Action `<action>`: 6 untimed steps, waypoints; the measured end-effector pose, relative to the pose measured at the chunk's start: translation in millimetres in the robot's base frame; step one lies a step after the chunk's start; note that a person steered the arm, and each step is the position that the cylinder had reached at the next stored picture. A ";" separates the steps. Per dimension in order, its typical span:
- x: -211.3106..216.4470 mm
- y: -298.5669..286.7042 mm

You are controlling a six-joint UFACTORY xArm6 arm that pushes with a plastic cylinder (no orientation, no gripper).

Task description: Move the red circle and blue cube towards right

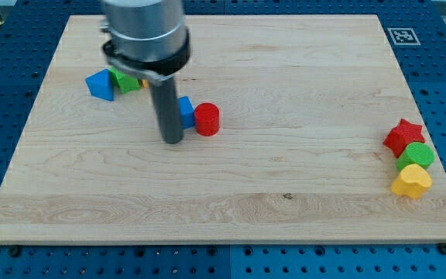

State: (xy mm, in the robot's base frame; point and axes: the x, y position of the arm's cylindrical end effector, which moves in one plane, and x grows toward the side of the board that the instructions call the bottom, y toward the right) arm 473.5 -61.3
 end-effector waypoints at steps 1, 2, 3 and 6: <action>-2.0 5.5; -0.3 -52.5; -9.9 -108.9; -22.0 37.9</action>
